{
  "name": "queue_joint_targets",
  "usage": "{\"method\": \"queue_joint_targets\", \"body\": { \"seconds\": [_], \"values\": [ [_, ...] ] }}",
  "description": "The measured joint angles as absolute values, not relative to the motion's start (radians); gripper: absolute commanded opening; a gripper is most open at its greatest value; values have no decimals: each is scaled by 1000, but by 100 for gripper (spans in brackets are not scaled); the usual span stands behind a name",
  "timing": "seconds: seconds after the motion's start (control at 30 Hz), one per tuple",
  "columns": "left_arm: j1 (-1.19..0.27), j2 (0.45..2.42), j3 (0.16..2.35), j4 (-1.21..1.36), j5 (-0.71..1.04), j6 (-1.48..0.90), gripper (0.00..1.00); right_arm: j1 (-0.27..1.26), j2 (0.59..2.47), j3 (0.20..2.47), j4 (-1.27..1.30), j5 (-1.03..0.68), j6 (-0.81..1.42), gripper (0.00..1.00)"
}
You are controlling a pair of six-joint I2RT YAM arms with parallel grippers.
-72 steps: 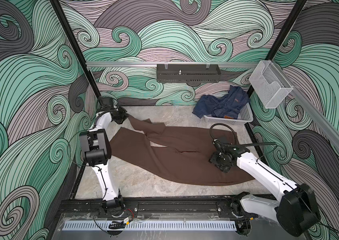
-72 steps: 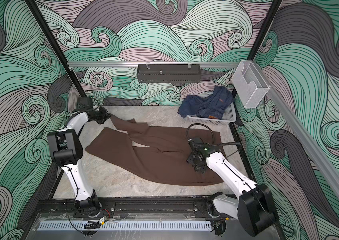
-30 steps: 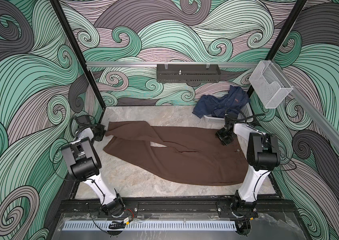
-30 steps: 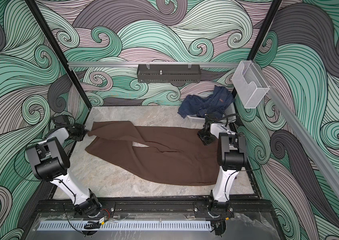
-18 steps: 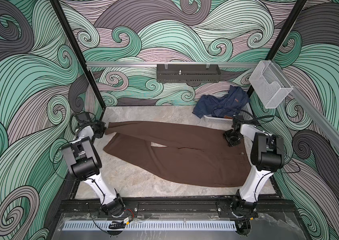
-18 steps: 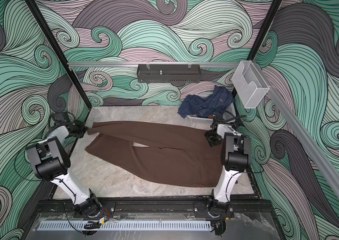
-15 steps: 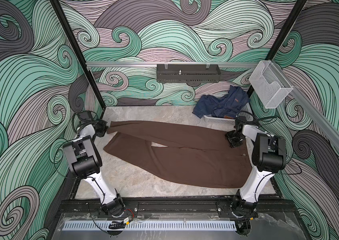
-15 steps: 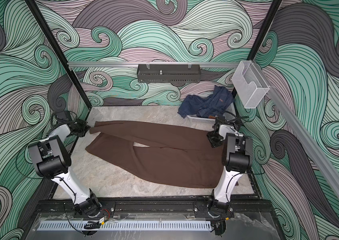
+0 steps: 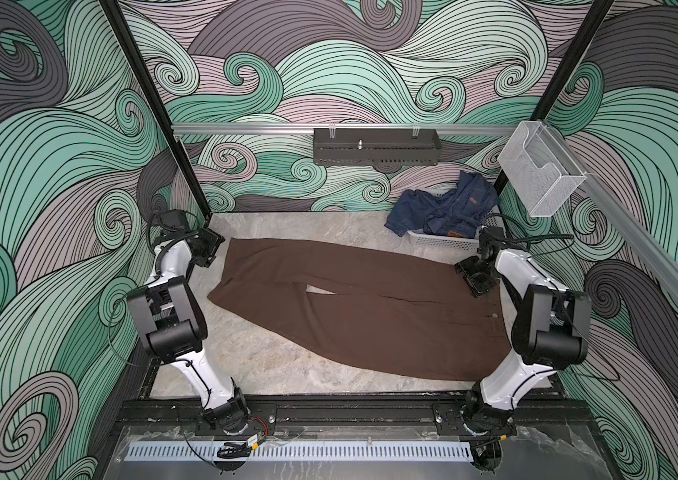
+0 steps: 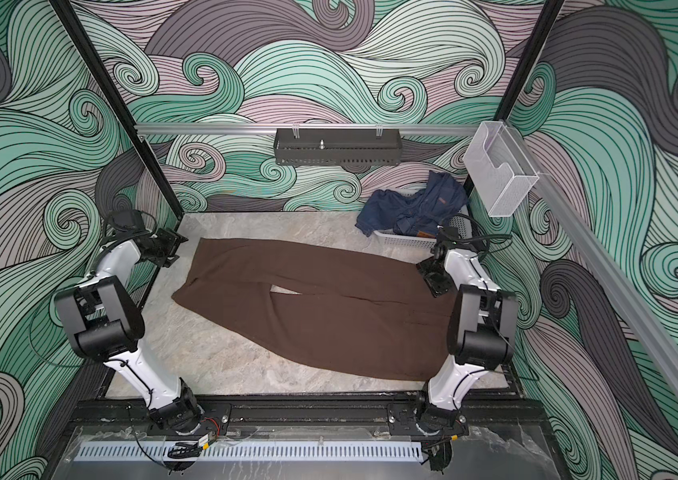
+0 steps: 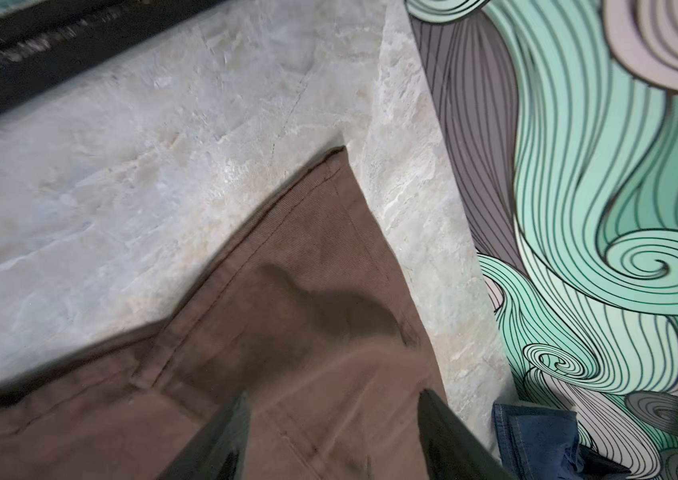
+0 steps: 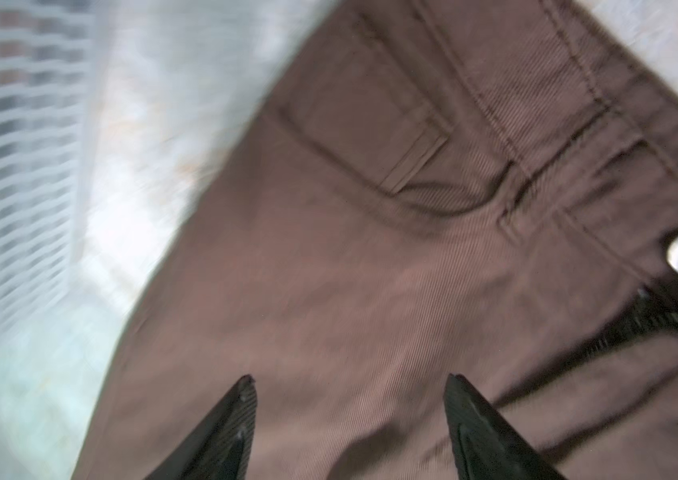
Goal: Fold and stack the trousers
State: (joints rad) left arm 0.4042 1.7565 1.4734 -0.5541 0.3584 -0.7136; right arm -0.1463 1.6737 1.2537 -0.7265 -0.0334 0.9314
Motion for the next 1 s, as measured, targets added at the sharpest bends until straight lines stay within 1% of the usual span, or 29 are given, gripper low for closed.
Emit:
{"method": "queue_joint_targets", "body": {
  "seconds": [0.07,0.2,0.3,0.43,0.6,0.77,1.0],
  "values": [
    [404,1662,1456,-575,351,-698,64,-113,1602,1234,-728,-35,916,73],
    [398,1474,1341,-600,350,-665,50,-29,1492,1151,-739,-50,896,73],
    [370,1417,1213,-613,348,-653,40,36,1454,1071,-749,-62,889,72],
    [314,1459,1069,-625,347,-659,28,80,1440,1000,-756,-70,885,72],
    [260,1553,1036,-620,340,-682,16,79,1440,970,-754,-71,874,72],
    [250,1597,1029,-588,308,-703,10,80,1449,970,-738,-78,871,72],
    [251,1726,1029,-575,241,-728,8,73,1522,1025,-736,-89,871,72]
  ]
}}
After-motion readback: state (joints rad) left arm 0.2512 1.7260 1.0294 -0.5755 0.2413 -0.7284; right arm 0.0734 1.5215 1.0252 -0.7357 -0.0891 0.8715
